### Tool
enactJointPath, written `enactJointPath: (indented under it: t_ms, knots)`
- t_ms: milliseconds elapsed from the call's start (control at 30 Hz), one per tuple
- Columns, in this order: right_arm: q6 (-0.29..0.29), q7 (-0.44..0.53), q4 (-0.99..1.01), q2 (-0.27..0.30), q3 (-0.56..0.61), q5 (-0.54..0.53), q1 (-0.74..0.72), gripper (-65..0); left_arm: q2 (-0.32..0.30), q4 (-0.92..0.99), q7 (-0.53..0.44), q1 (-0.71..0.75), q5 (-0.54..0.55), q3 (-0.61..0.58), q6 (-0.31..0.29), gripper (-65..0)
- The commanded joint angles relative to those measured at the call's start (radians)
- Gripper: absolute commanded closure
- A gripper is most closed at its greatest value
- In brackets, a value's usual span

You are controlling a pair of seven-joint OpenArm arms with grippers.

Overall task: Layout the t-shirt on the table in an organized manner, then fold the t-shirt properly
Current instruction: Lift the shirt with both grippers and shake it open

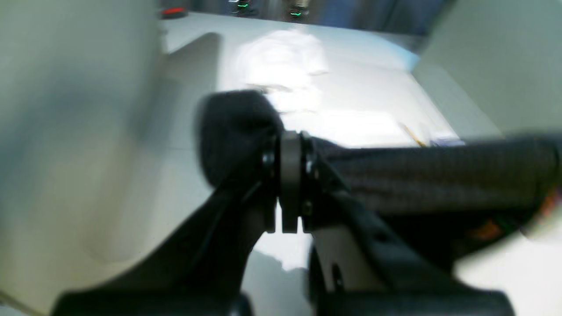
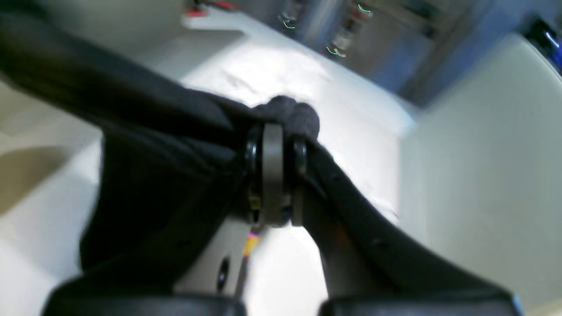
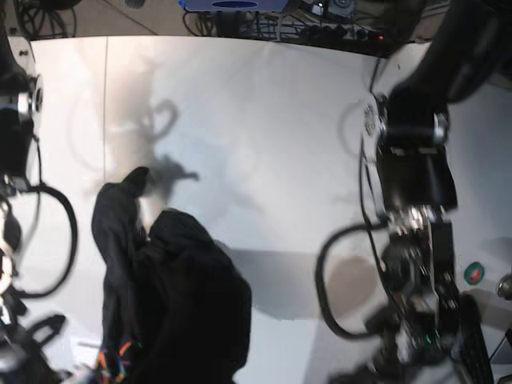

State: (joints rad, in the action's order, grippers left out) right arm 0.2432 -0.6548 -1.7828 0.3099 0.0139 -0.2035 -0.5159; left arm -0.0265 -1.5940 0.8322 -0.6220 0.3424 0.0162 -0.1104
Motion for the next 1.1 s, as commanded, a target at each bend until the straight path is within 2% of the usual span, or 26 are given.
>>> enactJointPath:
  t_ms: [0, 67, 167, 300, 400, 533, 700, 800, 833, 867, 900, 933, 1000, 1033, 1067]
  knots:
    - [-0.009, 0.020, -0.045, 0.021, -0.041, 0.003, 0.029, 0.0, -0.003, -0.058, 0.000, 0.050, -0.003, -0.002, -0.007, 0.0]
    - [-0.009, 0.020, -0.125, 0.035, -0.096, 0.002, 0.162, 0.0, -0.003, -0.148, -0.001, 0.189, 0.004, -0.002, -0.007, 0.0]
    - [-0.009, 0.025, -0.214, 0.021, -0.148, 0.002, 0.380, 0.0, -0.003, -0.254, -0.001, 0.386, 0.004, -0.003, -0.010, 0.0]
    - [-0.009, 0.026, -0.205, -0.062, -0.243, 0.000, 0.624, 0.0, -0.006, -0.308, 0.000, 0.641, 0.001, -0.045, -0.010, 0.0]
    - [-0.009, 0.026, -0.162, -0.134, -0.351, 0.000, 0.745, 0.0, -0.071, -0.305, -0.001, 0.784, -0.006, -0.184, -0.010, 0.0]
    - [-0.009, 0.028, -0.022, -0.185, -0.477, 0.000, 0.796, 0.0, -0.145, -0.305, -0.003, 0.870, -0.006, -0.353, -0.010, 0.0]
    - [-0.009, 0.034, 0.150, -0.179, -0.575, 0.000, 0.776, 0.0, -0.198, -0.303, -0.001, 0.879, -0.004, -0.494, -0.010, 0.0]
    - [-0.009, 0.036, 0.219, -0.163, -0.621, 0.000, 0.751, 0.0, -0.206, -0.308, 0.003, 0.876, 0.002, -0.520, -0.010, 0.0]
    - [-0.009, 0.033, 0.229, -0.153, -0.624, 0.000, 0.742, 0.0, -0.206, -0.311, 0.003, 0.876, 0.002, -0.522, -0.010, -5.3]
    - [-0.009, 0.023, 0.232, -0.145, -0.627, 0.000, 0.739, 0.0, -0.212, -0.312, 0.003, 0.876, 0.004, -0.522, -0.010, -16.3]
    - [-0.009, 0.005, 0.231, -0.143, -0.628, 0.000, 0.738, -4.1, -0.220, -0.314, 0.003, 0.874, 0.004, -0.522, -0.010, -26.7]
    - [-0.008, -0.018, 0.223, -0.140, -0.630, 0.000, 0.738, -15.9, -0.232, -0.319, 0.003, 0.874, 0.004, -0.520, -0.010, -38.7]
    - [0.014, -0.038, 0.197, -0.124, -0.632, 0.000, 0.742, -35.0, -0.250, -0.342, 0.003, 0.874, 0.004, -0.517, -0.010, -56.1]
    - [0.031, -0.036, 0.182, -0.125, -0.636, 0.000, 0.745, -40.7, -0.263, -0.357, 0.003, 0.874, 0.004, -0.517, -0.010, -61.9]
    - [0.043, -0.035, 0.163, -0.125, -0.636, 0.000, 0.759, -43.8, -0.277, -0.369, 0.000, 0.874, 0.005, -0.517, -0.010, -65.0]
